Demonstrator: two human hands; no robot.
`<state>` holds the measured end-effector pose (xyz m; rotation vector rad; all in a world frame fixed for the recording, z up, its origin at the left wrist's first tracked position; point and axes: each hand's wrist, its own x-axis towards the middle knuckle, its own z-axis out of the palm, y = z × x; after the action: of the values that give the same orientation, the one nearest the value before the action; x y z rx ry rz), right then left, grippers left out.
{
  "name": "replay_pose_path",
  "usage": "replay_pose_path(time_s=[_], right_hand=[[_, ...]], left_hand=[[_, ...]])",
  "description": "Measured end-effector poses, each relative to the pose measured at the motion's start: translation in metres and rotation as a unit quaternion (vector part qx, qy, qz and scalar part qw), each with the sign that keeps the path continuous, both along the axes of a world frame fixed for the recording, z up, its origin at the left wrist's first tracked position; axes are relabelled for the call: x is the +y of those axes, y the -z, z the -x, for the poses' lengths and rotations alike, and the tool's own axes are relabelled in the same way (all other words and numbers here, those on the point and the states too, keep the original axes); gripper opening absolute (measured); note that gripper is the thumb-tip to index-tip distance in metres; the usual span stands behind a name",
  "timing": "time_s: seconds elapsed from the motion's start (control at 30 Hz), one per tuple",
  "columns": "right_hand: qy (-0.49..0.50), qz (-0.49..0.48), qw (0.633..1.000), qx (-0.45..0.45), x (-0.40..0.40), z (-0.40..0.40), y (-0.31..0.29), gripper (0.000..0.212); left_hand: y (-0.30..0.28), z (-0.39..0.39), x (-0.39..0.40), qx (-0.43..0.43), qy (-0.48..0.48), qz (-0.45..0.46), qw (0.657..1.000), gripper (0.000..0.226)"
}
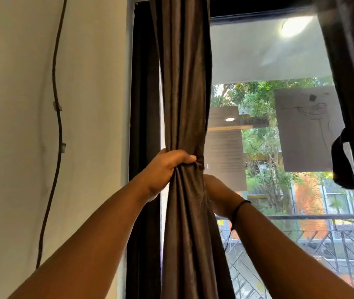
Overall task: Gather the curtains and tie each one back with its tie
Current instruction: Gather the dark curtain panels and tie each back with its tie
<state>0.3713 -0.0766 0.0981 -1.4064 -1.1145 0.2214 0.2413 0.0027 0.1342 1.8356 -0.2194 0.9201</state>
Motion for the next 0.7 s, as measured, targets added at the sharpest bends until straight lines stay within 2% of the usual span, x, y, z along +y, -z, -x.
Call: replay_pose_path(time_s=[0.07, 0.13, 0.2, 0.23, 0.27, 0.33, 0.37, 0.4, 0.47, 0.53, 0.57, 0.63, 0.7], right_hand=[[-0.013, -0.003, 1.000, -0.020, 0.004, 0.014, -0.007, 0.020], [-0.004, 0.021, 0.998, -0.062, 0.001, 0.017, -0.020, 0.021], [0.042, 0.077, 0.990, -0.112, -0.009, 0.012, -0.036, 0.013], [0.068, 0.092, 0.987, -0.115, -0.018, 0.010, -0.045, 0.012], [0.094, 0.090, 0.986, -0.105, -0.031, 0.009, -0.056, 0.015], [0.080, 0.010, 0.996, -0.048, -0.053, 0.008, -0.080, 0.014], [0.048, -0.033, 0.998, -0.021, -0.060, 0.010, -0.091, 0.027], [0.019, -0.050, 0.999, -0.003, -0.065, 0.014, -0.103, 0.046], [0.017, -0.020, 0.998, -0.052, -0.061, 0.030, -0.122, 0.072], [0.055, 0.034, 0.989, -0.132, -0.044, 0.053, -0.131, 0.076], [0.073, 0.043, 0.984, -0.156, -0.035, 0.063, -0.134, 0.069], [0.107, 0.023, 0.980, -0.169, -0.017, 0.073, -0.137, 0.040], [0.133, -0.003, 0.977, -0.166, -0.006, 0.075, -0.137, 0.020]], left_hand=[[-0.006, 0.003, -0.006, 0.056, -0.043, -0.045, 0.996, 0.074], [-0.011, 0.005, -0.007, 0.073, -0.087, -0.068, 0.991, 0.050], [-0.013, 0.010, -0.006, 0.061, -0.189, -0.136, 0.971, 0.034], [-0.013, 0.014, -0.004, 0.072, -0.275, -0.208, 0.936, 0.038], [-0.013, 0.018, -0.004, 0.093, -0.376, -0.293, 0.874, 0.044], [-0.010, 0.023, -0.002, 0.106, -0.536, -0.412, 0.729, 0.053], [-0.009, 0.024, -0.002, 0.111, -0.576, -0.431, 0.686, 0.054], [-0.009, 0.025, -0.007, 0.112, -0.598, -0.435, 0.664, 0.053], [-0.007, 0.021, -0.013, 0.105, -0.609, -0.441, 0.650, 0.050], [-0.004, 0.018, -0.023, 0.087, -0.610, -0.457, 0.641, 0.050], [-0.002, 0.017, -0.028, 0.072, -0.611, -0.461, 0.639, 0.053], [0.001, 0.020, -0.034, 0.034, -0.608, -0.466, 0.643, 0.059], [0.002, 0.029, -0.029, 0.020, -0.600, -0.455, 0.658, 0.064]])
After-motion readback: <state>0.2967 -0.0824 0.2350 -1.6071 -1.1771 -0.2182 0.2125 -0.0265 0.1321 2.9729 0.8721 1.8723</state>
